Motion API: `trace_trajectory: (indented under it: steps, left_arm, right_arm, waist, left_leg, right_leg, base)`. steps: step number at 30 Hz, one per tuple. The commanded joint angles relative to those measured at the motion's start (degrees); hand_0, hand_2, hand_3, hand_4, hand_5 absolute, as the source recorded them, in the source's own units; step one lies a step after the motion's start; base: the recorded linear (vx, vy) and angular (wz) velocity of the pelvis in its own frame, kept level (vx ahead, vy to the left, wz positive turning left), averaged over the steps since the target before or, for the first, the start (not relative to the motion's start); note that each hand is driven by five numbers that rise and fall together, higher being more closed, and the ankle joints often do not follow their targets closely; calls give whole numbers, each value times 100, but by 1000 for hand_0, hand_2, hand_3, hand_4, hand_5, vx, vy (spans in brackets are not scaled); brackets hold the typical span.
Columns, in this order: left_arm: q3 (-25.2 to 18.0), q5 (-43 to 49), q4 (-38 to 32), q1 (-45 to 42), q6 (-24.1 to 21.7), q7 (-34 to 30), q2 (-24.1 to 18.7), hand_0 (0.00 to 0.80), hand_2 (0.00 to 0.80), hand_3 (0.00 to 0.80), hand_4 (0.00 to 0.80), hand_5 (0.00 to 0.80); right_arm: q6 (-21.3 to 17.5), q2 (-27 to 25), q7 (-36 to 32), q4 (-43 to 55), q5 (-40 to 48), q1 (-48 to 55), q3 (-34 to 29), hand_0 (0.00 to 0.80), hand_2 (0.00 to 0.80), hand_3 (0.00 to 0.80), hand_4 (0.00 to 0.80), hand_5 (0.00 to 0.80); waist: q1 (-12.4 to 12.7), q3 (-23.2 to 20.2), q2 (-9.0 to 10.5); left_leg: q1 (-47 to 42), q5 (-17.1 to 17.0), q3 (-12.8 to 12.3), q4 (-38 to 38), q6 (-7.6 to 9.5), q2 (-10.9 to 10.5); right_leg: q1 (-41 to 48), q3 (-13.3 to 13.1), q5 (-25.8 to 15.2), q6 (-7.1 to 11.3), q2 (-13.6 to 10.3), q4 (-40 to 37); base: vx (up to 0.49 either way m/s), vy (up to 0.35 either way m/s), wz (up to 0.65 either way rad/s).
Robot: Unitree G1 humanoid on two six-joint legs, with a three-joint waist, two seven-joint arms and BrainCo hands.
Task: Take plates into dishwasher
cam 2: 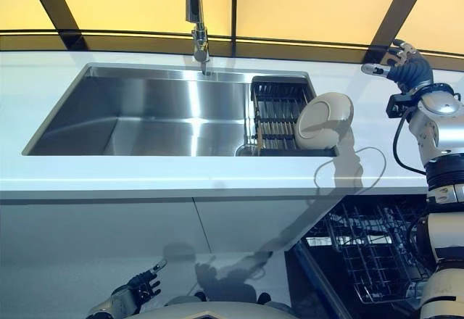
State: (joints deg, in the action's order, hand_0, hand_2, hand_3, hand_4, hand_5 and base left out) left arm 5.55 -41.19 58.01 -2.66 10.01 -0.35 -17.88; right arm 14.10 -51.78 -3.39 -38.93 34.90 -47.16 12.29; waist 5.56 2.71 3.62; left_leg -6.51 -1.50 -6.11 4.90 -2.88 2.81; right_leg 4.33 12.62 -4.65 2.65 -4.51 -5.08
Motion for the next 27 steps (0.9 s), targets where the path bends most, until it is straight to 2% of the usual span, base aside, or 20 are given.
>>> trace_trajectory:
  steps: [1,2,5,14,27]
  left_arm:
    - [292,433,217,268,-286,253,-17,0,0,0,0,0]
    - [340,455,296,178,-528,288,90,0,0,0,0,0]
    - [371,488,83,52,-526,428,156,0,0,0,0,0]
    - [330,280,-283,298,106,515,-101,0,0,0,0,0]
    - [199,177,-414,516,442,576,-252,0,0,0,0,0]
  right_arm:
    - [-145,-30,-68,-81,-98,-387,60,0,0,0,0,0]
    - [-175,32,-43,-17,-98,-214,-8,0,0,0,0,0]
    - [-195,119,75,117,-139,46,-56,0,0,0,0,0]
    - [-165,319,-183,11,-212,267,-154,0,0,0,0,0]
    - [-420,385,-80,-116,-332,556,-330,0,0,0,0,0]
  waist:
    - [133,-98,45]
    - [136,-77,61]
    - [138,-5,57]
    - [57,8,-77]
    - [-86,67,-232]
  left_leg:
    - [132,348,-72,-28,228,-301]
    - [156,343,-52,-13,206,-298]
    - [136,325,-32,-3,198,-296]
    - [89,330,-101,-3,225,-278]
    - [43,338,-182,-7,234,-252]
  right_leg:
    - [150,392,442,304,-131,217]
    - [130,404,440,325,-127,209]
    - [147,425,405,333,-134,192]
    - [166,369,394,337,-150,187]
    - [160,302,385,352,-154,194]
  base:
    - [6,-101,12]
    - [-15,-92,7]
    - [6,-54,3]
    - [8,-7,2]
    - [0,-11,0]
